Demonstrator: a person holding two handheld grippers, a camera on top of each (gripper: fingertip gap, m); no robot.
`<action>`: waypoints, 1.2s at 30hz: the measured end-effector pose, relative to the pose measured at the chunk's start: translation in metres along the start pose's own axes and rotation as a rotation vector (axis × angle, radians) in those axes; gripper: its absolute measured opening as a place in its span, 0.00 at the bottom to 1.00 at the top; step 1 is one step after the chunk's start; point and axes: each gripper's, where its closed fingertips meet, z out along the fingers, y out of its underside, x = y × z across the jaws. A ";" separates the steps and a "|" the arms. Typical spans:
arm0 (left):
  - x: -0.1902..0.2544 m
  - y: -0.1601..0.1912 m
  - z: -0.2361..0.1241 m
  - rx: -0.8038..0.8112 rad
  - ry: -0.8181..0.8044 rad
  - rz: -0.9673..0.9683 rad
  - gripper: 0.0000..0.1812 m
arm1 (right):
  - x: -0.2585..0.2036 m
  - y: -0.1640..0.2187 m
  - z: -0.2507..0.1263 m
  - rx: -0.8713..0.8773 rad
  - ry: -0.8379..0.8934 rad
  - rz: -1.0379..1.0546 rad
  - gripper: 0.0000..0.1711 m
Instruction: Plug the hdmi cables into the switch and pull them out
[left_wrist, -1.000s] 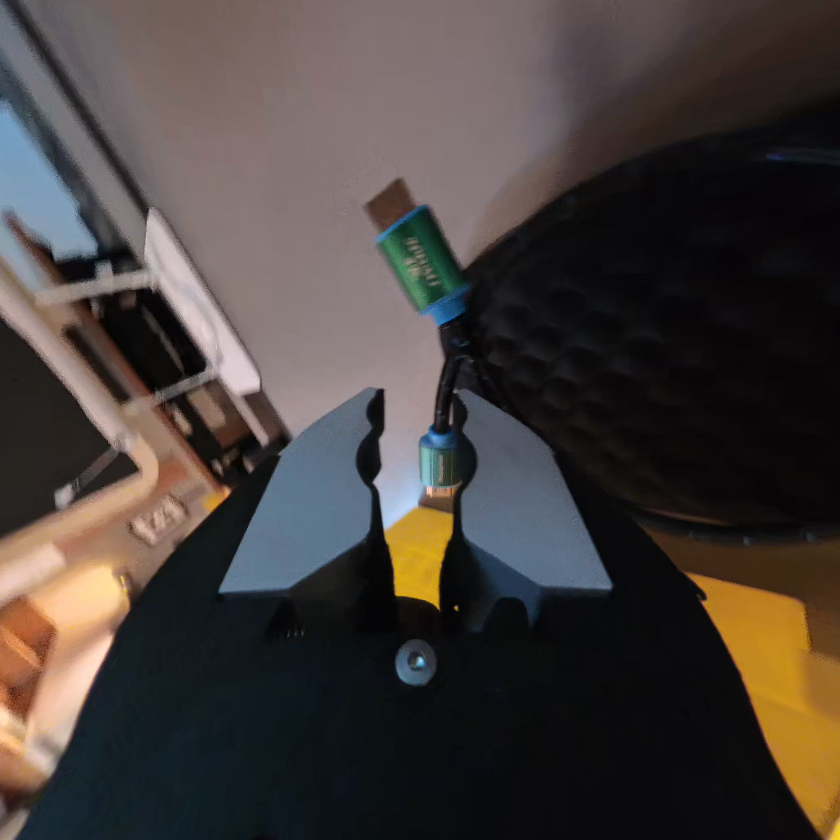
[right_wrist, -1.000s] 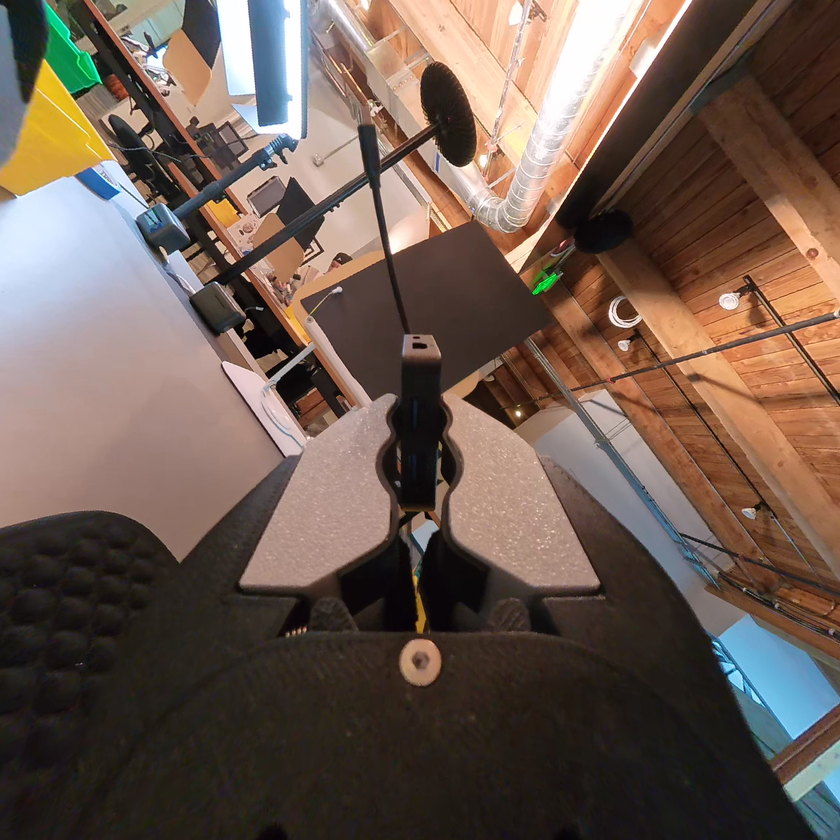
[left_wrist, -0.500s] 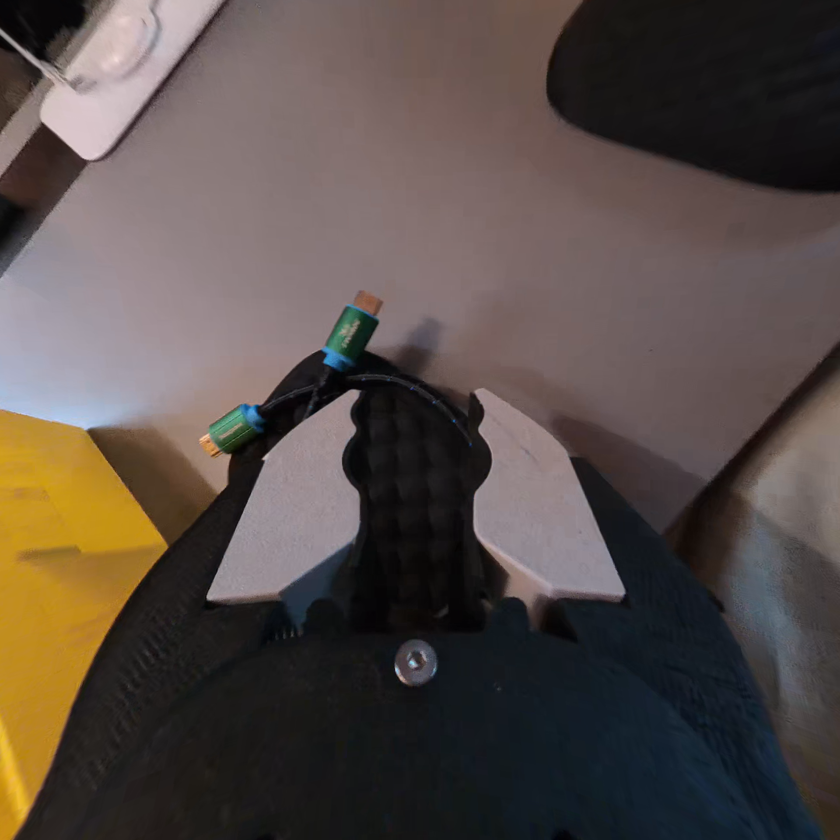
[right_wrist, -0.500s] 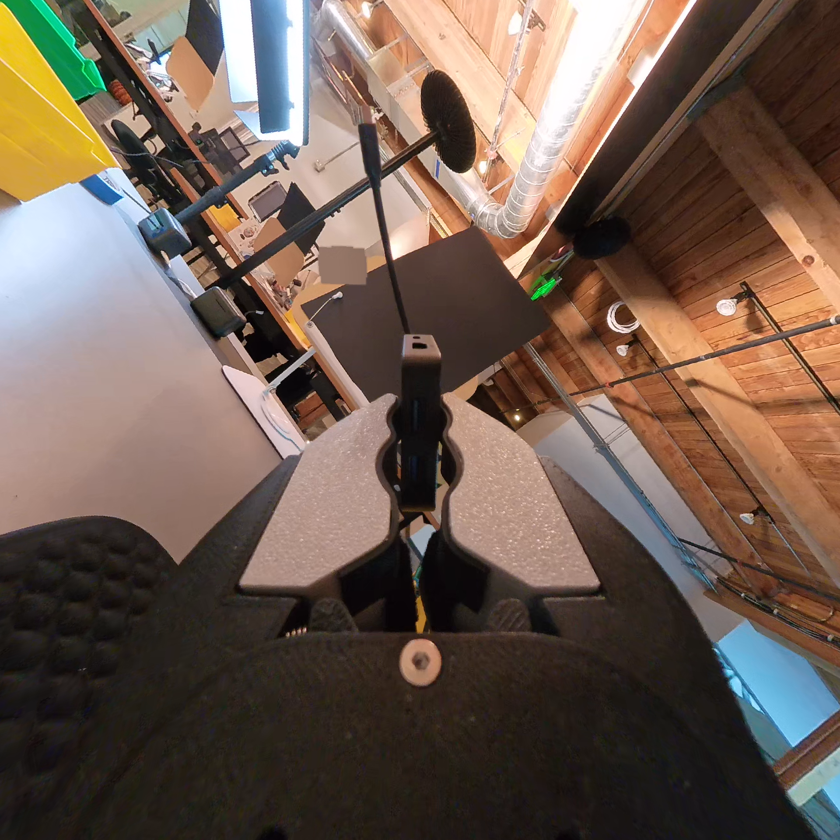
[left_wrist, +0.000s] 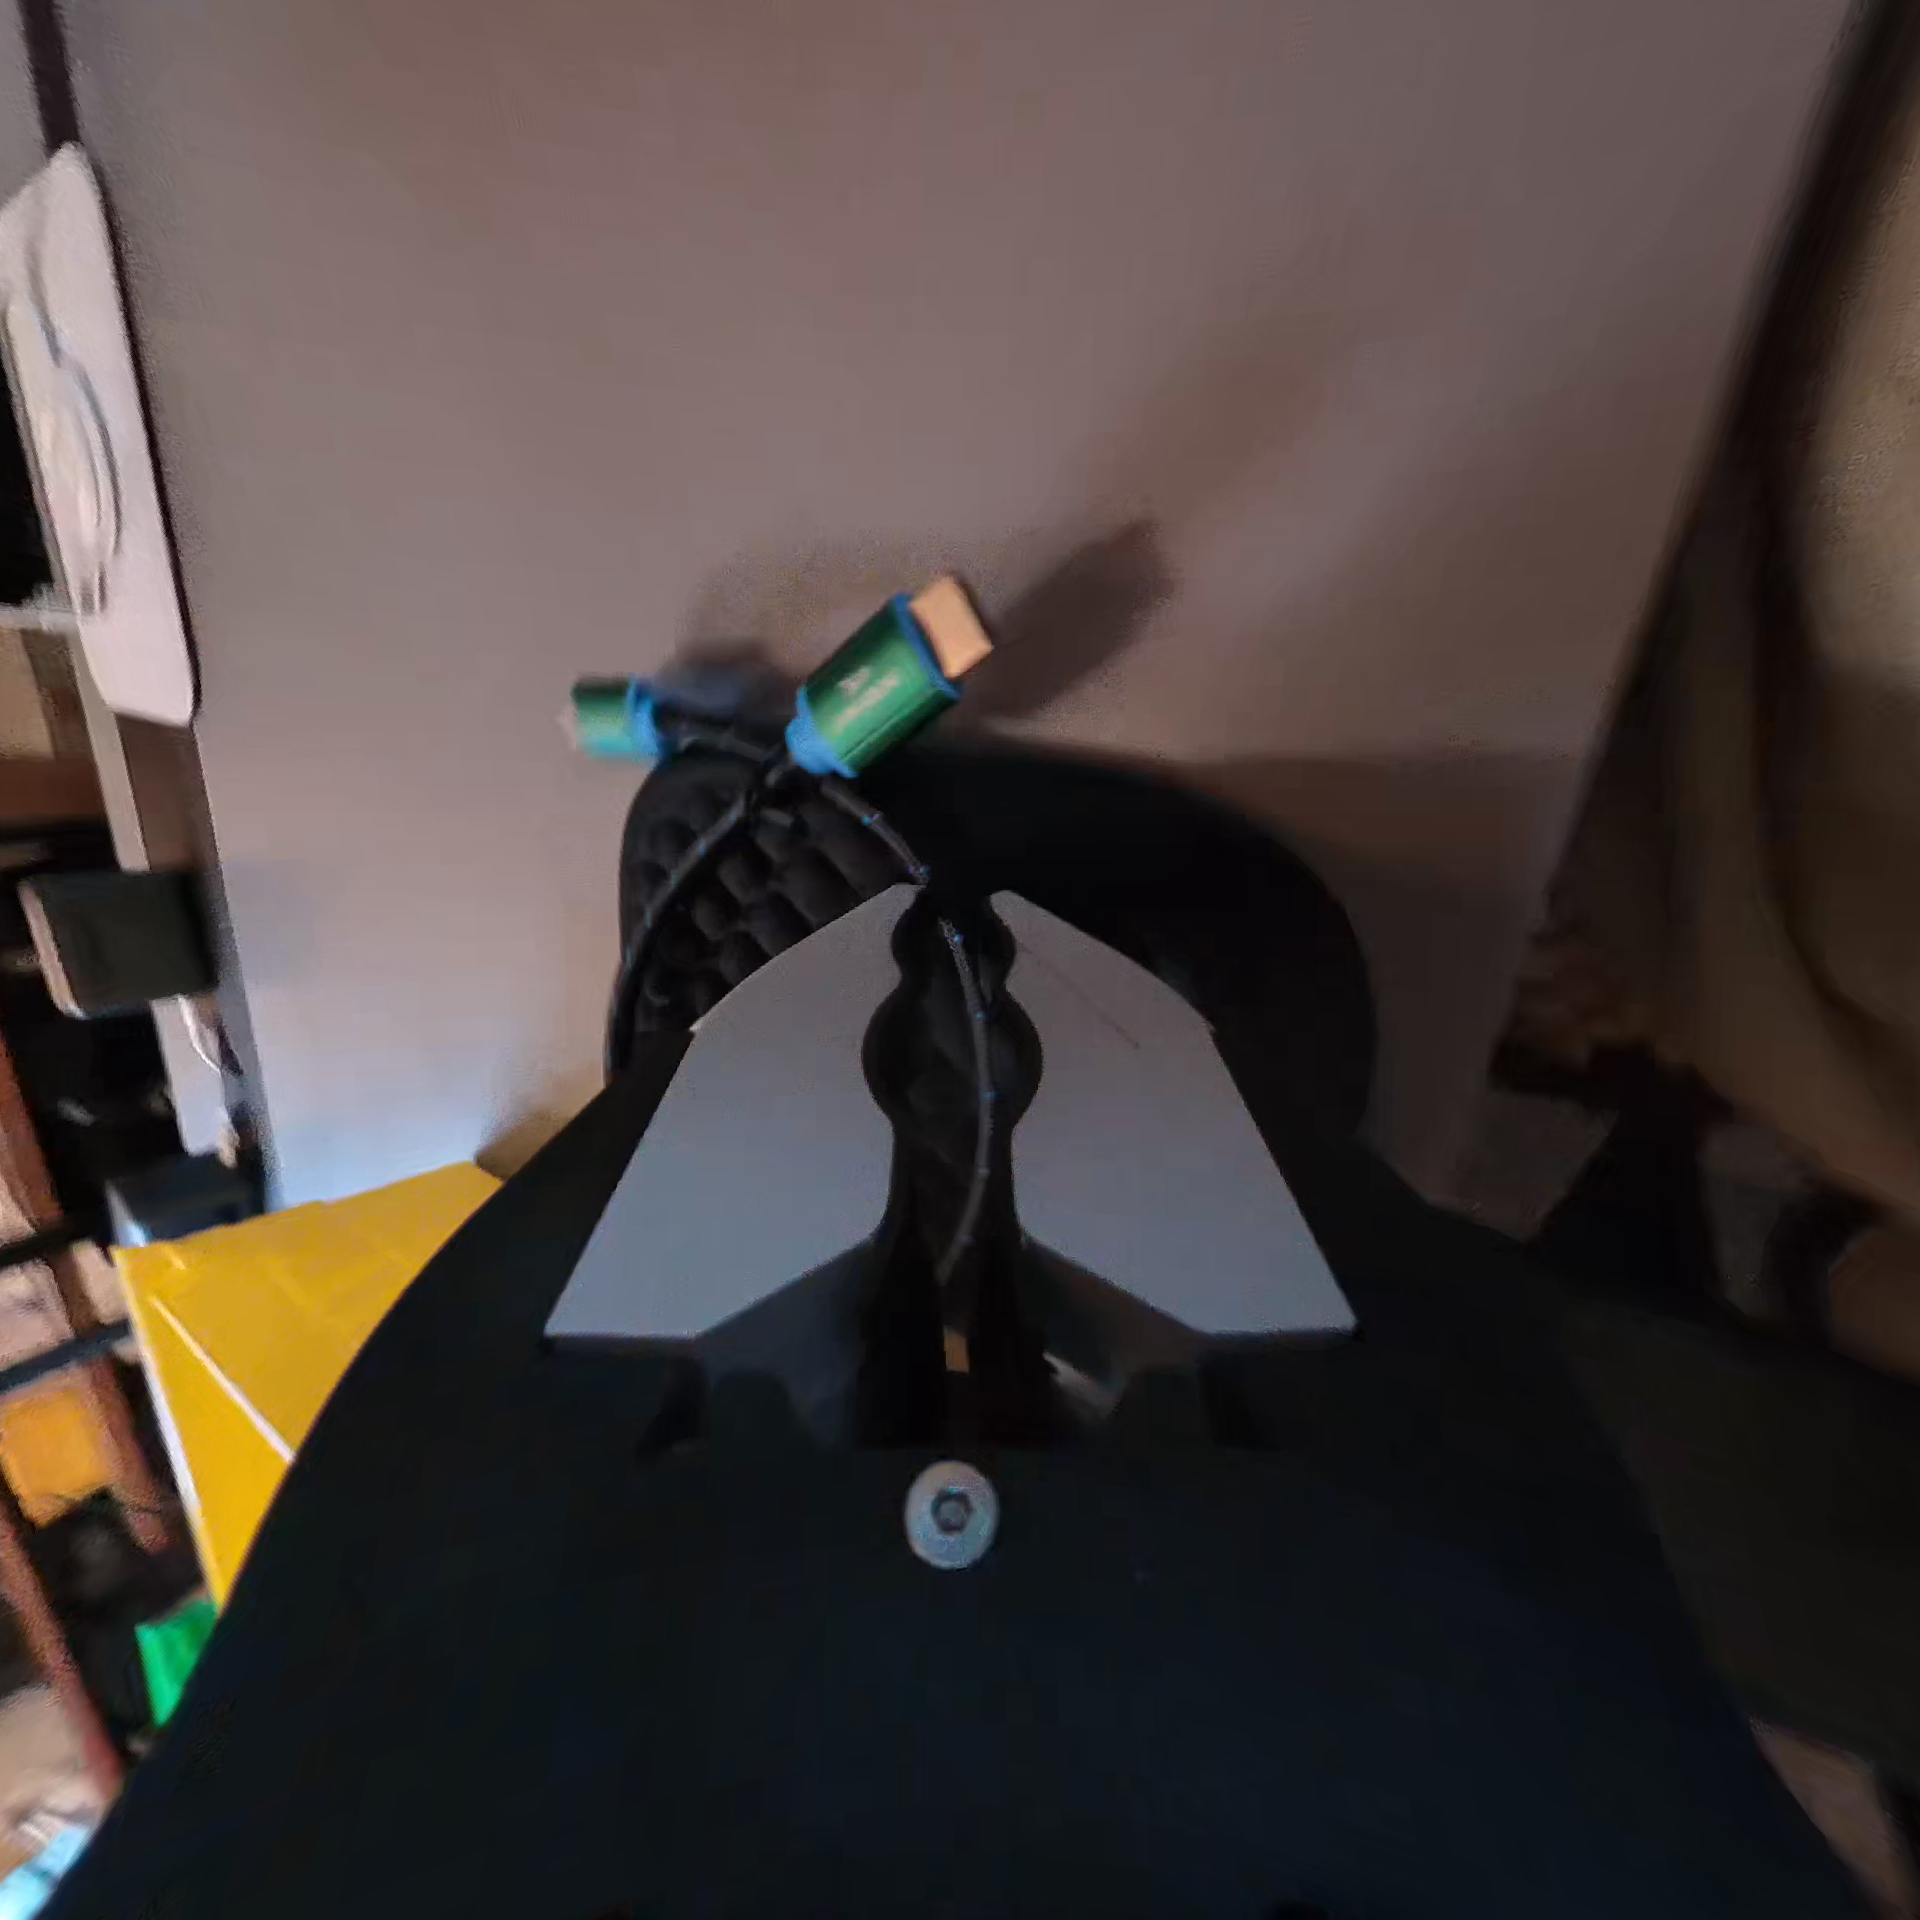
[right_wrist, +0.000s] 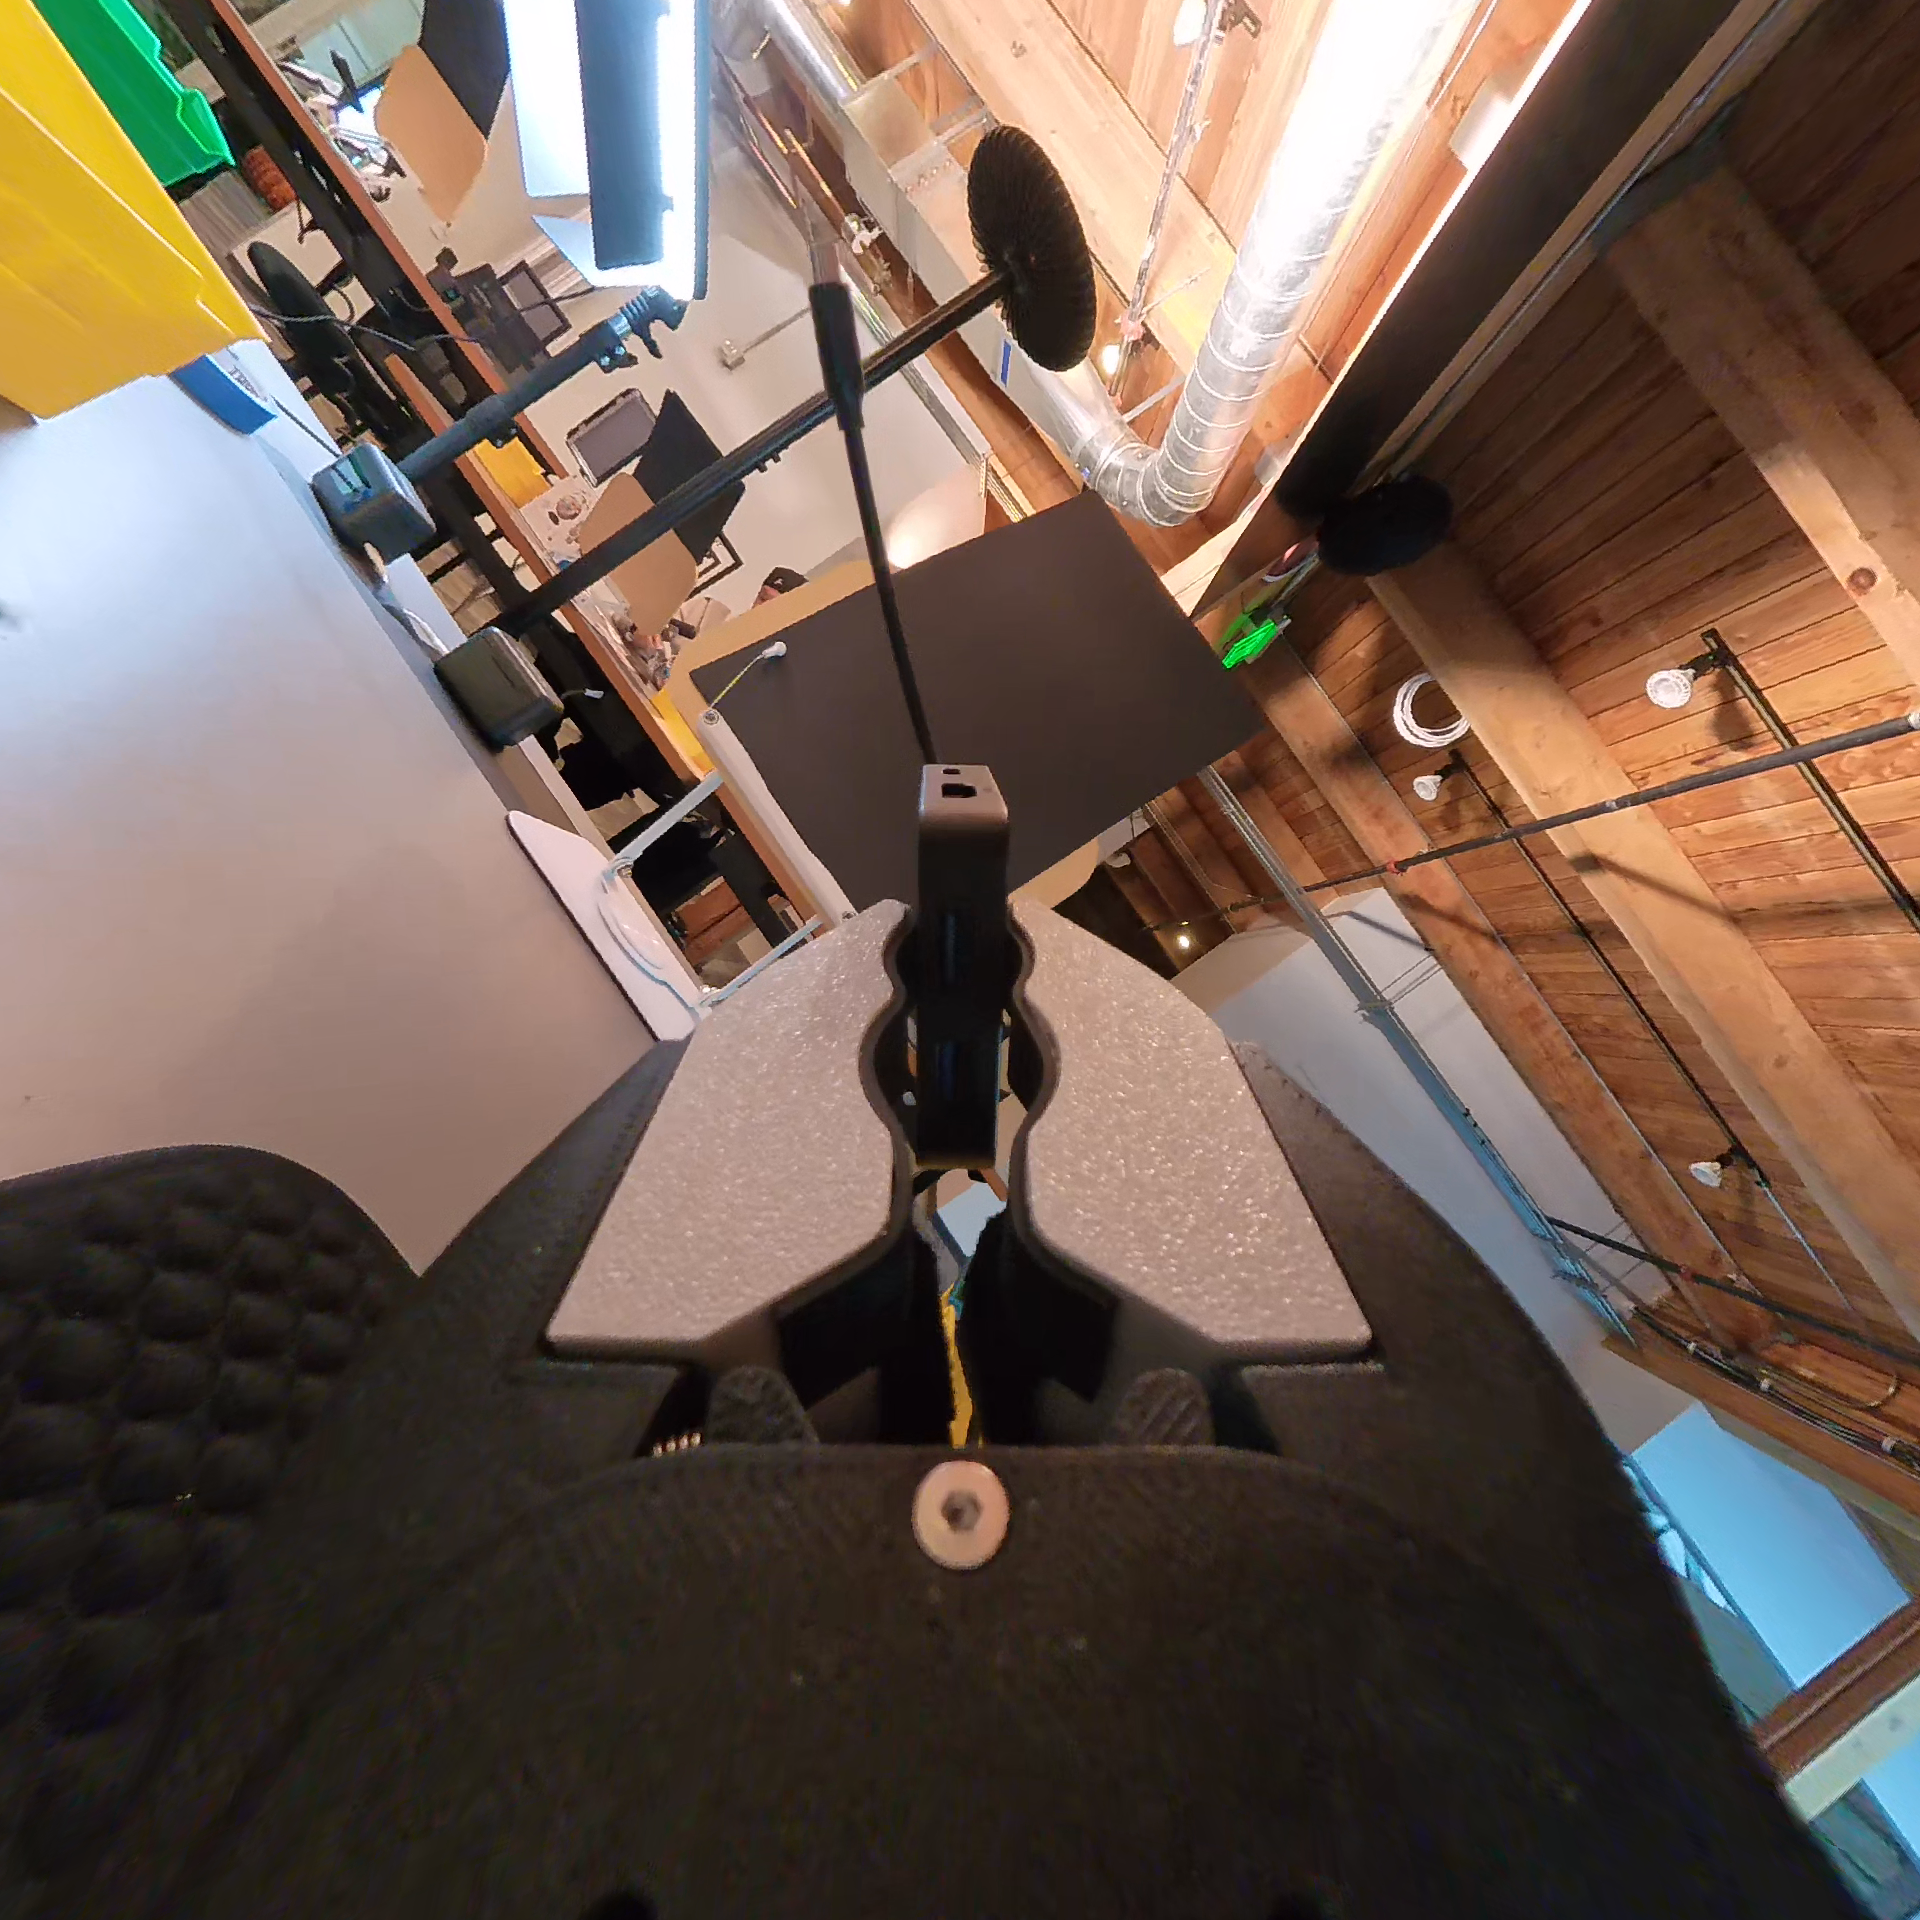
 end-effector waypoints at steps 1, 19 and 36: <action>0.004 0.007 -0.006 0.002 0.012 0.045 0.04 | 0.000 -0.001 0.000 0.002 -0.001 -0.003 0.08; -0.006 -0.044 -0.029 0.426 0.346 -0.456 0.21 | -0.016 -0.006 0.007 0.019 -0.059 -0.005 0.08; 0.002 -0.016 0.015 0.319 0.419 -0.698 0.10 | -0.013 -0.009 0.003 0.043 -0.047 -0.008 0.08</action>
